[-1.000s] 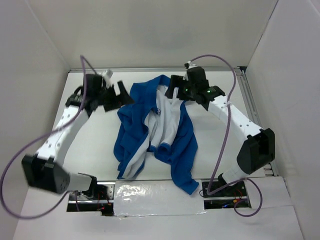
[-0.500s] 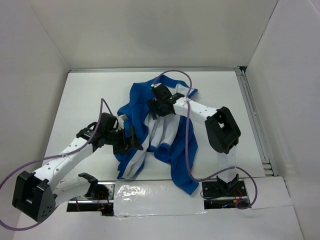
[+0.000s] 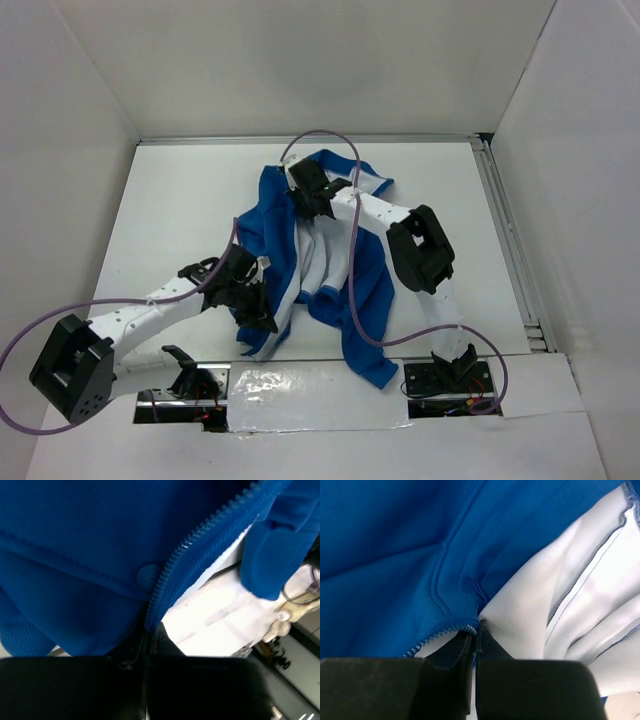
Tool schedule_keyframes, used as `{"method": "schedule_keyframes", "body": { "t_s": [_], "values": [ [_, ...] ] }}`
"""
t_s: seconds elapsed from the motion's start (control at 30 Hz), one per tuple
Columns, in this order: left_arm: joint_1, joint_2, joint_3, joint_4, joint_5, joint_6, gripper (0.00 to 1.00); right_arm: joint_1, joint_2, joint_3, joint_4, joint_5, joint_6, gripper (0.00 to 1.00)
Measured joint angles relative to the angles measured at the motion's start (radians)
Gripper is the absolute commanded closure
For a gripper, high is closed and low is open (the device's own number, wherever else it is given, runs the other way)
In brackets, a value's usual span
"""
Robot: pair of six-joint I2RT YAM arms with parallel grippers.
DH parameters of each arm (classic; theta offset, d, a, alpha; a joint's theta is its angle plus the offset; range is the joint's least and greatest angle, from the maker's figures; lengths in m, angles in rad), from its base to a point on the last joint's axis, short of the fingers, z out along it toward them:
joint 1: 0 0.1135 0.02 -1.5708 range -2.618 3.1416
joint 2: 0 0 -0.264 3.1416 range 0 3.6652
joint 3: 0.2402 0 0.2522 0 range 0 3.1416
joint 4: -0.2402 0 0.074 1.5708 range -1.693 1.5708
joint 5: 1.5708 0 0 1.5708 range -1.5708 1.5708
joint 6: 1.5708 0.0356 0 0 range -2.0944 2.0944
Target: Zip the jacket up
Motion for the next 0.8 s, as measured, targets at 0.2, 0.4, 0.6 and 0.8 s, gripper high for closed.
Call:
{"method": "schedule_keyframes", "body": {
  "t_s": [0.2, 0.4, 0.6, 0.8],
  "values": [
    [-0.013, 0.026, 0.059, -0.008, -0.029, 0.006, 1.0, -0.003, -0.023, 0.019, 0.036, 0.063, -0.032, 1.0],
    [-0.022, 0.044, 0.254, -0.002, -0.054, 0.053, 1.0, -0.036, -0.014, 0.222, -0.008, 0.113, -0.114, 1.0],
    [-0.03, 0.175, 0.408, 0.042, -0.077, 0.084, 0.68, -0.112, 0.174, 0.573, 0.065, 0.175, -0.169, 0.0],
    [-0.018, 0.359, 0.51, 0.031, -0.037, 0.122, 0.01, -0.155, 0.239, 0.578, 0.042, 0.226, -0.062, 0.0]
  ]
}}
